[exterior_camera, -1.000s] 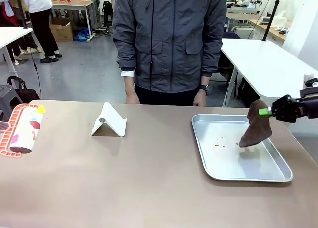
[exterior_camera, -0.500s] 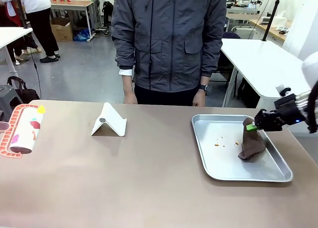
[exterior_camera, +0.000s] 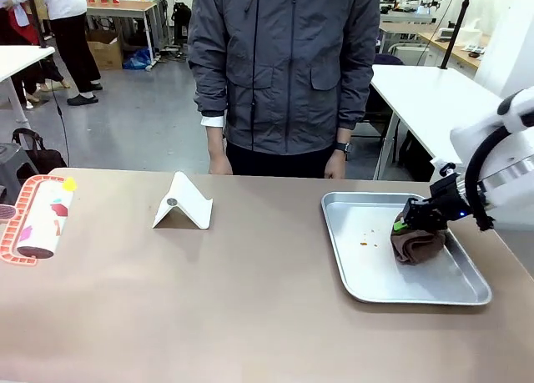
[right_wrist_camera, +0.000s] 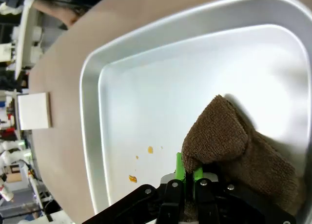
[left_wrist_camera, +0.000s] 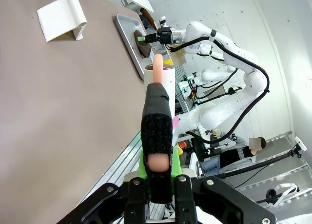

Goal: Clean the surface of the table.
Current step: Clean the area not pointed to by the person.

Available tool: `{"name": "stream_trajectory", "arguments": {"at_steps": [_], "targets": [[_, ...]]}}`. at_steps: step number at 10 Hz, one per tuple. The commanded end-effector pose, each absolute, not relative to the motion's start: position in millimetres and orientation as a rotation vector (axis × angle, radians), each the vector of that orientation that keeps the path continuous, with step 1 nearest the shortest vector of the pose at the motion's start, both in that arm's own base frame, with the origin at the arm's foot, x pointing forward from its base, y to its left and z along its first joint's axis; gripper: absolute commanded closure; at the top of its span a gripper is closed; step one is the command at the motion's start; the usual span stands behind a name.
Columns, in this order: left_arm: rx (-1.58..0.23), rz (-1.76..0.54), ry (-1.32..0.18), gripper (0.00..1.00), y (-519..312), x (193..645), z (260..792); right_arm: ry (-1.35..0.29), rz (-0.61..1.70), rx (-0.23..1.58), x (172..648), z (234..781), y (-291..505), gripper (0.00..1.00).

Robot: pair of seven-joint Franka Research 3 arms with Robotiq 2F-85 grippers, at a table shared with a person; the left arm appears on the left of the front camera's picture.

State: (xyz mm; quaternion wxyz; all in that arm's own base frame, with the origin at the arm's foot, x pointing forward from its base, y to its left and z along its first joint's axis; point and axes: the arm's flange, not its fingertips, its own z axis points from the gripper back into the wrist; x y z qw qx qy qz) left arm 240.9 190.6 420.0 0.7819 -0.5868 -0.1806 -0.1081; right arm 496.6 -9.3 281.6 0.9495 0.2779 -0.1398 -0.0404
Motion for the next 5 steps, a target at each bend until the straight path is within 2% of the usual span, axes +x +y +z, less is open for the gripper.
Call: {"name": "stream_trajectory", "arguments": {"at_steps": [1, 5], "targets": [[-1.259, -0.249, -0.404, 0.81, 189.2, 237.3, 420.1, -0.295, -0.099, 0.59, 504.5, 272.5, 5.7, 0.94], [-1.259, -0.249, -0.404, 0.81, 189.2, 237.3, 420.1, -0.282, -0.032, 0.734, 505.7, 263.9, 31.0, 0.94]]}}
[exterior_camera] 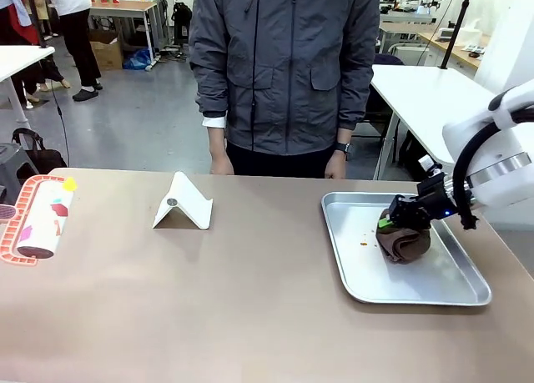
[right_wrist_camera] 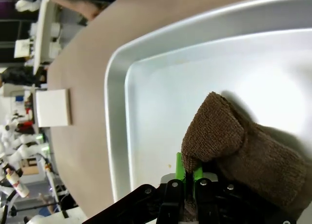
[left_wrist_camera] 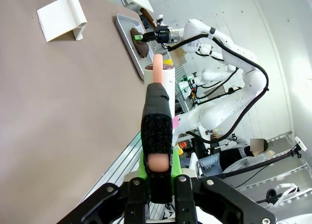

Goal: Clean the surface of the table.
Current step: Clean the area not pointed to by the person.

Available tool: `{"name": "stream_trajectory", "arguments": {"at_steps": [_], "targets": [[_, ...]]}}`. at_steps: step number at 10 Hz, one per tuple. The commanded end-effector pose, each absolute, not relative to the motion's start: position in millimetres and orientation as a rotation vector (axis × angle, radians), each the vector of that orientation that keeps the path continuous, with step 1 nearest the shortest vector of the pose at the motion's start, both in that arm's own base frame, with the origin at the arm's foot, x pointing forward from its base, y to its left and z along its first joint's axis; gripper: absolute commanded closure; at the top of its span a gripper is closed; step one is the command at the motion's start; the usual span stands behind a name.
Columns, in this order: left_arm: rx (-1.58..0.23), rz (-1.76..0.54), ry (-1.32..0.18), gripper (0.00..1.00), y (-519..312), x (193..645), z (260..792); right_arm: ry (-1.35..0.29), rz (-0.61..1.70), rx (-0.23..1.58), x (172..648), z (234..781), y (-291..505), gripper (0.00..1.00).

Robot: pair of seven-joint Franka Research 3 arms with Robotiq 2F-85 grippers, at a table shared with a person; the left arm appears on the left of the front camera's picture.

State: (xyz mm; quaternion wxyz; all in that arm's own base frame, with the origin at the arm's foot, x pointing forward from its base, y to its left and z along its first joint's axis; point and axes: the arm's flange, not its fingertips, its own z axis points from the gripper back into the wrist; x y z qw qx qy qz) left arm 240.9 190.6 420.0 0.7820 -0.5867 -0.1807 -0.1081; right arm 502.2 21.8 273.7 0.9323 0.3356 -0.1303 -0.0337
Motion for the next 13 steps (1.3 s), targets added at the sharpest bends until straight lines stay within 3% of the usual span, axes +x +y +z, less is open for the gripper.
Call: {"name": "stream_trajectory", "arguments": {"at_steps": [1, 4, 8, 11, 13], "targets": [[-1.259, -0.249, -0.404, 0.81, 189.2, 237.3, 420.1, -0.284, 0.002, 0.791, 505.7, 264.3, 42.9, 0.94], [-1.259, -0.249, -0.404, 0.81, 189.2, 237.3, 420.1, -0.259, 0.106, 0.913, 496.7, 263.3, 87.1, 0.94], [-1.259, -0.249, -0.404, 0.81, 189.2, 237.3, 420.1, -0.311, 0.121, 0.801, 488.9, 255.7, 101.4, 0.94], [-1.259, -0.249, -0.404, 0.81, 189.2, 237.3, 420.1, -0.326, 0.089, 0.696, 485.9, 249.5, 81.0, 0.94], [-1.259, -0.249, -0.404, 0.81, 189.2, 237.3, 420.1, -0.322, 0.081, 0.718, 477.8, 256.0, 53.5, 0.94]]}}
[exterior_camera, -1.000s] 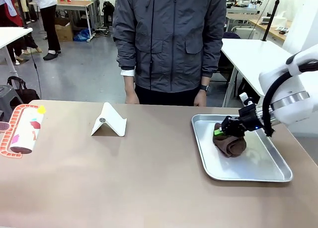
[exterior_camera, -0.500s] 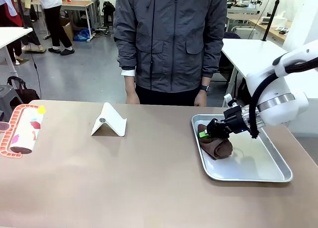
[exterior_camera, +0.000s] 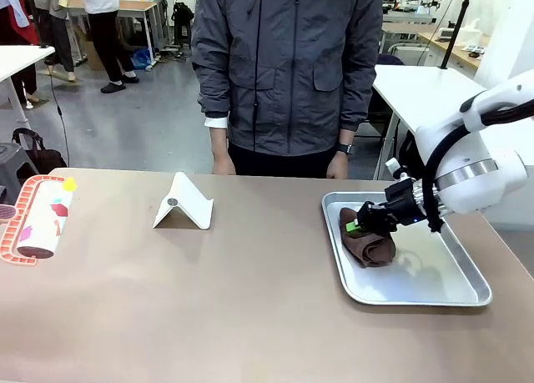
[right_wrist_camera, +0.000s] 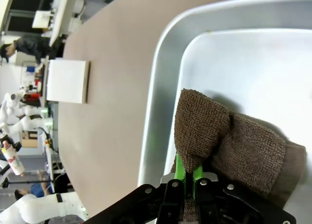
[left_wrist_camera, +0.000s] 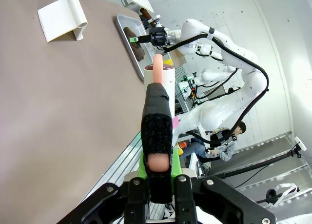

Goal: Clean the surface of the table.
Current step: Clean the area not pointed to by the person.

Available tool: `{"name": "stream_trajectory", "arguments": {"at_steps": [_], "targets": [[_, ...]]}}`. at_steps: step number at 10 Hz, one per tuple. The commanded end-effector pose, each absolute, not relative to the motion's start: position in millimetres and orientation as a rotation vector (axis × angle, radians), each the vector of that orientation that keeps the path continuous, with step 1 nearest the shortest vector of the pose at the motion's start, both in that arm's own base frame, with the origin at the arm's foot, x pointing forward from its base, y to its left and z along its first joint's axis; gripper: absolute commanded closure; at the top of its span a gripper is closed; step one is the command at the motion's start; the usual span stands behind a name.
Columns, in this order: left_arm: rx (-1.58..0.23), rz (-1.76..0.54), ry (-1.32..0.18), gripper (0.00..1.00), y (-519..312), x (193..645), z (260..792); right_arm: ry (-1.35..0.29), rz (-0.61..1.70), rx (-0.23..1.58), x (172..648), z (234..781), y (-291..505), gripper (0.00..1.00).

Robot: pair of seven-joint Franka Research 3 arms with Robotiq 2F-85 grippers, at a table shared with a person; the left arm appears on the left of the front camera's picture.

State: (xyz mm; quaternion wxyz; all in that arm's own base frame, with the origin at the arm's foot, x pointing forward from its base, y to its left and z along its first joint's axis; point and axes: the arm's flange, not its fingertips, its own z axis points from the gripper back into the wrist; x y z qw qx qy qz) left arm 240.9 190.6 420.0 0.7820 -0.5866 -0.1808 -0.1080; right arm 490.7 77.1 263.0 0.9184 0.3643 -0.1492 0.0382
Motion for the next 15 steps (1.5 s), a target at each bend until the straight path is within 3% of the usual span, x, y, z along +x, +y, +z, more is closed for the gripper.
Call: {"name": "stream_trajectory", "arguments": {"at_steps": [1, 7, 11, 13, 15], "targets": [[-1.259, -0.249, -0.404, 0.81, 189.2, 237.3, 420.1, -0.327, 0.064, 0.737, 474.4, 258.9, 40.0, 0.94], [-1.259, -0.249, -0.404, 0.81, 189.2, 237.3, 420.1, -0.381, -0.056, 0.891, 457.2, 260.5, -28.7, 0.94], [-1.259, -0.249, -0.404, 0.81, 189.2, 237.3, 420.1, -0.447, -0.085, 1.541, 437.5, 289.0, -47.6, 0.94], [-1.259, -0.249, -0.404, 0.81, 189.2, 237.3, 420.1, -0.325, -0.138, 1.834, 415.2, 303.0, -54.8, 0.94], [-1.259, -0.249, -0.404, 0.81, 189.2, 237.3, 420.1, -0.114, -0.119, 1.898, 388.6, 317.2, -58.7, 0.94]]}}
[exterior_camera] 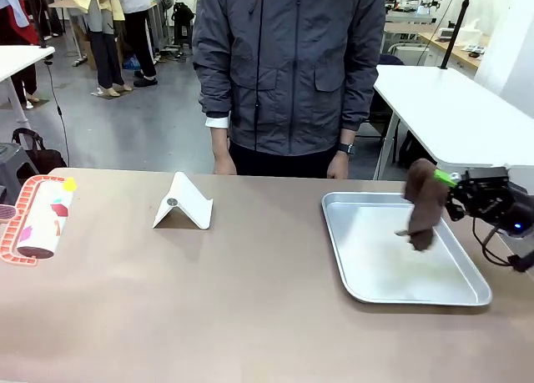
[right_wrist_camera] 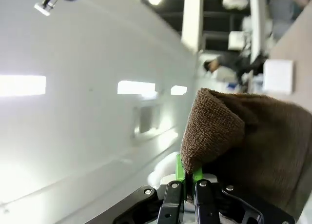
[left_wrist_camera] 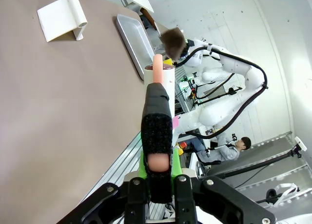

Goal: Clean the surface of the table.
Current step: Clean the area not pointed to by the person, then return the Lint Roller and towel to their original positions.

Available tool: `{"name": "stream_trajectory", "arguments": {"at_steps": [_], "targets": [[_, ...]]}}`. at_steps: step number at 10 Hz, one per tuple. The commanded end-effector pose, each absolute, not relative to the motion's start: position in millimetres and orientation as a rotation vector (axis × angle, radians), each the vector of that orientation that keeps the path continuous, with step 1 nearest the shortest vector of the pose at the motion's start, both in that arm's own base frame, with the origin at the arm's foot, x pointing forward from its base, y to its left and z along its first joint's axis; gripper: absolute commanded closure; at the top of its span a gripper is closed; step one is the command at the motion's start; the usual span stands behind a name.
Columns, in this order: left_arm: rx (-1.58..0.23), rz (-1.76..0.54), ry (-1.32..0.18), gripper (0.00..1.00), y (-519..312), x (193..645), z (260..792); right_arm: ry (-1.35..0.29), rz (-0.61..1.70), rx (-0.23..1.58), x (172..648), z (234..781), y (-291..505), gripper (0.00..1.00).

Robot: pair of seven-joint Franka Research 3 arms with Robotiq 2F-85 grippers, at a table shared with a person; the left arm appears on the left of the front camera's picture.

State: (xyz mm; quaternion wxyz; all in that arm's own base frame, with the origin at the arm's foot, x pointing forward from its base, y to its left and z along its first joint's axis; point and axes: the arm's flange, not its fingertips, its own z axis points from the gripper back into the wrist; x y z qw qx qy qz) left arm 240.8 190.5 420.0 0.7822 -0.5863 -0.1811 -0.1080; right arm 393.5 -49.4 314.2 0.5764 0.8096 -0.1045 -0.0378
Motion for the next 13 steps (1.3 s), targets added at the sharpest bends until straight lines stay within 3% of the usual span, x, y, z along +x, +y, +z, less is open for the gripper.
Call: {"name": "stream_trajectory", "arguments": {"at_steps": [1, 3, 4, 13], "targets": [[-1.259, -0.249, -0.404, 0.81, 189.2, 237.3, 420.1, -0.108, -0.09, 1.878, 377.2, 322.0, -57.8, 0.94], [-1.259, -0.249, -0.404, 0.81, 189.2, 237.3, 420.1, -0.136, 0.006, 1.744, 358.6, 325.1, -49.6, 0.94], [-1.259, -0.249, -0.404, 0.81, 189.2, 237.3, 420.1, -0.108, -0.06, 1.898, 373.1, 314.2, -50.8, 0.94], [-1.259, -0.249, -0.404, 0.81, 189.2, 237.3, 420.1, -0.108, -0.06, 1.898, 373.1, 314.2, -50.8, 0.94]]}}
